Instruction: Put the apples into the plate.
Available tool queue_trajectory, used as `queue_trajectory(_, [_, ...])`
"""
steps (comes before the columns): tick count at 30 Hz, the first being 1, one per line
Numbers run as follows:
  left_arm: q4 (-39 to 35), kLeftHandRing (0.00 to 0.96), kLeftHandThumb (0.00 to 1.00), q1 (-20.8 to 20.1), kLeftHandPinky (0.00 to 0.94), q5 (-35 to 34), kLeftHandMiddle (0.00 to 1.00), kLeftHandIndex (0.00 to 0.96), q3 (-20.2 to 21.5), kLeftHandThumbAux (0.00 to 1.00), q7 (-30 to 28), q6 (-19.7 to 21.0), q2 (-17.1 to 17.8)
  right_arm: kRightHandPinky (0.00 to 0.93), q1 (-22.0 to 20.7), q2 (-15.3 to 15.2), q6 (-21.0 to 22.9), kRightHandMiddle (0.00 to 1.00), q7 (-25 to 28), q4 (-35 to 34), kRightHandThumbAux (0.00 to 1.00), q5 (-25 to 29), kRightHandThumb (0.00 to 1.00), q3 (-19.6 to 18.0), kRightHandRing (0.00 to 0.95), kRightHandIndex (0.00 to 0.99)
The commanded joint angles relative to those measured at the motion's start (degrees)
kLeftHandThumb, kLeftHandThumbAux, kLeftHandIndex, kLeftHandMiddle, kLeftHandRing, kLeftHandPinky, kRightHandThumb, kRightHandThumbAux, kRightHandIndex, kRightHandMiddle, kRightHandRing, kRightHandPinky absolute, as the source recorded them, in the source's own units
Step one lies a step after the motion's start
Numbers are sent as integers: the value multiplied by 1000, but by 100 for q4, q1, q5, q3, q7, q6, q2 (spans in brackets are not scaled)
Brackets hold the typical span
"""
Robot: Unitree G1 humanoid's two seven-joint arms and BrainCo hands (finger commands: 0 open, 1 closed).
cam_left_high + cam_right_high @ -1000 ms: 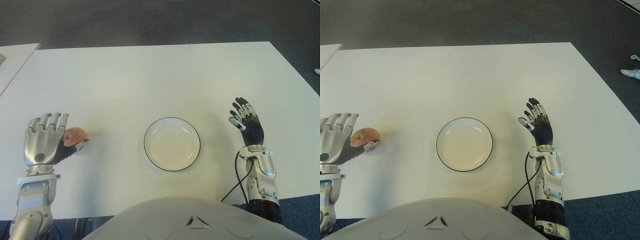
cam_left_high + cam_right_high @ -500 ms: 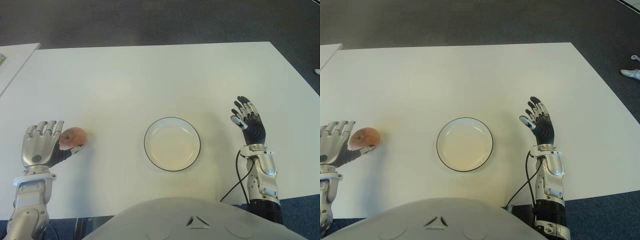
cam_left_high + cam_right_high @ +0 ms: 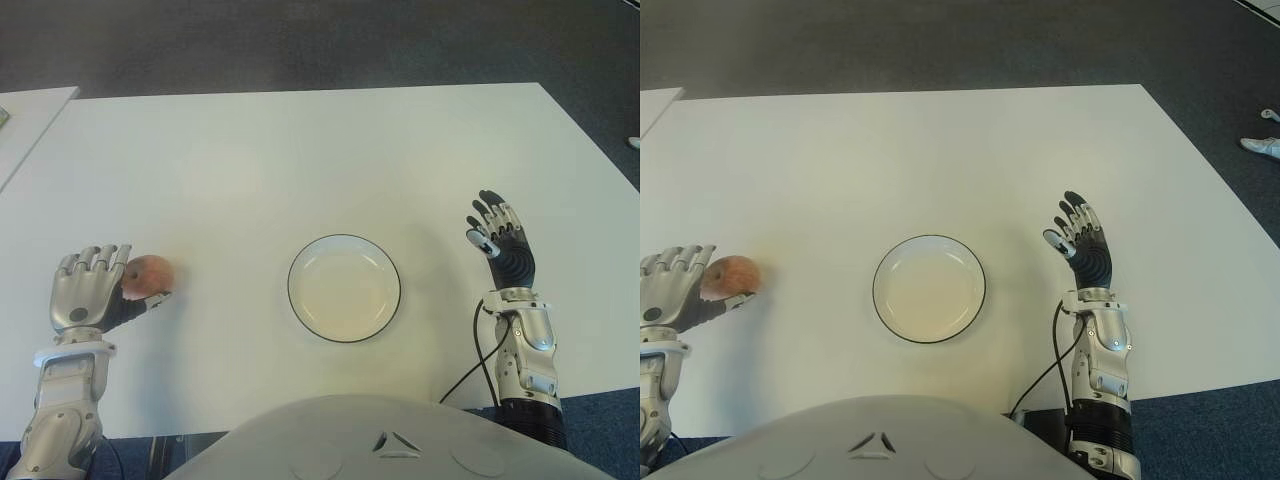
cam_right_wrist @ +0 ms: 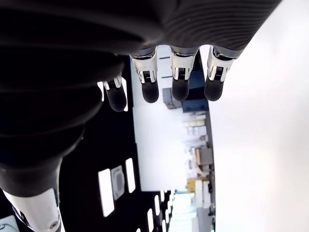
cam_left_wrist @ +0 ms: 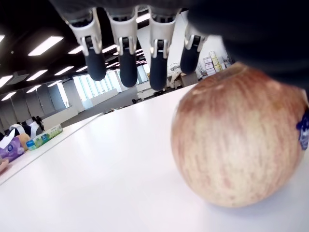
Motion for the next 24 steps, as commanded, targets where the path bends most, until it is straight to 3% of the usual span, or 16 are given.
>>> queue_trajectory(1, [162, 187, 467, -35, 194, -45, 205, 152, -137, 296, -91, -54, 74, 23, -5, -2, 122, 57, -9, -30, 686, 109, 178, -38, 20, 122])
queue_trajectory(24, [742, 184, 465, -310, 181, -271, 203, 141, -422, 298, -55, -64, 108, 26, -111, -97, 144, 57, 153, 160, 684, 197, 161, -151, 22, 115])
